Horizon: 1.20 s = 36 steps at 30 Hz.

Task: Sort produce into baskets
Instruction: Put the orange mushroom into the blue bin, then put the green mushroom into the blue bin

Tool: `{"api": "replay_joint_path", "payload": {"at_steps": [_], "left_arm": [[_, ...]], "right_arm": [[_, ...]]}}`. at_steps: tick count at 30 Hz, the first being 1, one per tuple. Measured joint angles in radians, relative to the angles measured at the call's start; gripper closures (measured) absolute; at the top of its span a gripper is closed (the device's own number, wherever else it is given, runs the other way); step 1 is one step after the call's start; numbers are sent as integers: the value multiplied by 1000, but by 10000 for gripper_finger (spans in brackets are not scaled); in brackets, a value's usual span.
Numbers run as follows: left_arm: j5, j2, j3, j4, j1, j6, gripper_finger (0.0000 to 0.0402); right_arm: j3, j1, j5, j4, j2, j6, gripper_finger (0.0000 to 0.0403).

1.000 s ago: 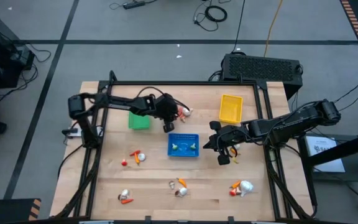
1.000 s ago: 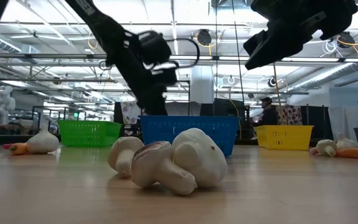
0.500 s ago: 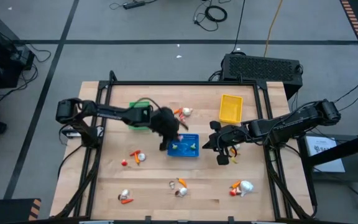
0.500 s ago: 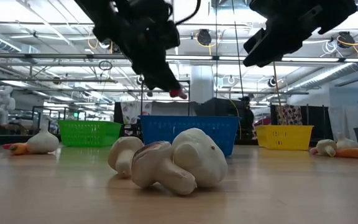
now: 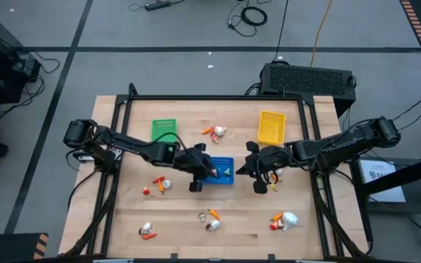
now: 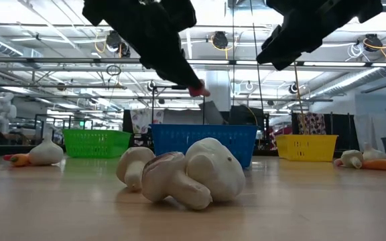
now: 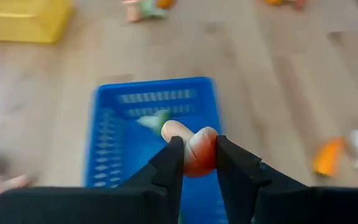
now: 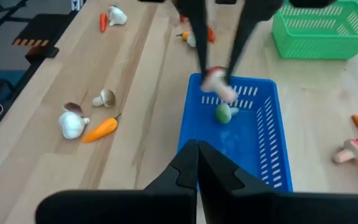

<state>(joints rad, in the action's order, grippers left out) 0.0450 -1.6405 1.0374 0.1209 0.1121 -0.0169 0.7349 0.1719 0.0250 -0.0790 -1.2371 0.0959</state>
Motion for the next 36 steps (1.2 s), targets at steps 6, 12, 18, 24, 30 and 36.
{"api": "replay_joint_path", "payload": {"at_steps": [6,12,18,24,30,36], "left_arm": [[20,-1,0,4,-1,2,285],[21,-15,-1,22,-1,3,260],[32,-21,-2,19,-1,3,253],[42,-22,-2,-7,-1,2,253],[42,-22,-2,-79,-1,4,253],[11,-129,15,-438,-16,4,252]], "right_arm": [[0,0,0,-1,0,24,403],[0,0,0,-2,0,24,403],[0,0,0,-9,0,24,403],[0,0,0,-9,0,24,403],[0,0,0,-59,6,72,403],[0,6,3,-227,106,179,403]]}}
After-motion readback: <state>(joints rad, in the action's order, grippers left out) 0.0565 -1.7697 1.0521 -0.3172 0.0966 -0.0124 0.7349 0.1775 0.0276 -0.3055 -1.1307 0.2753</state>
